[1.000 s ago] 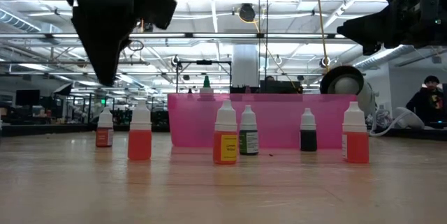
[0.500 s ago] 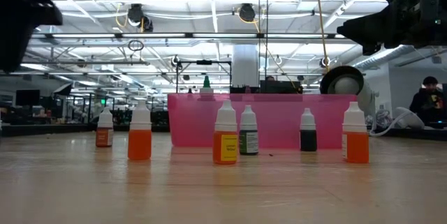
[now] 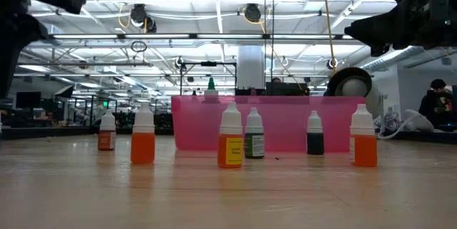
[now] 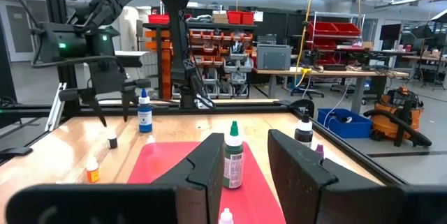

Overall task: Pick & Place food coloring
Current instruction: Put the small black food coloring bottle into the red bin

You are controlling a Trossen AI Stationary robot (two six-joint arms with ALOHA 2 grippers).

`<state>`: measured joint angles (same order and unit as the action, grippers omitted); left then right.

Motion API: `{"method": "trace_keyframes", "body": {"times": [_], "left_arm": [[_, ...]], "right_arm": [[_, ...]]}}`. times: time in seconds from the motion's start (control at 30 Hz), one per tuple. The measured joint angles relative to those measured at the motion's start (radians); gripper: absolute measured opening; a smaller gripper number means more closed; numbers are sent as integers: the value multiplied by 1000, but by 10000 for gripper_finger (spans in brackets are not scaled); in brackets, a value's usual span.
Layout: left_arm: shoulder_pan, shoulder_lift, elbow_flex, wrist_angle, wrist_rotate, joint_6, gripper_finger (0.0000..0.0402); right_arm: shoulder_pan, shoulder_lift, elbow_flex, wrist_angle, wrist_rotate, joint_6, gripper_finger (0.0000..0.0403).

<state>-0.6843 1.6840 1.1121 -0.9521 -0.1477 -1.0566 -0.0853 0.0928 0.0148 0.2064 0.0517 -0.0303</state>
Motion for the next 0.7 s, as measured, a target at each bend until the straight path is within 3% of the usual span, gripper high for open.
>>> {"method": "trace_keyframes", "body": {"times": [0.23, 0.7], "left_arm": [[5, 0, -75, 158, 16, 36, 205], [6, 0, -166, 262, 24, 4, 204]], "right_arm": [[0, 0, 0, 0, 0, 0, 100], [0, 0, 0, -1, 0, 0, 100]]}}
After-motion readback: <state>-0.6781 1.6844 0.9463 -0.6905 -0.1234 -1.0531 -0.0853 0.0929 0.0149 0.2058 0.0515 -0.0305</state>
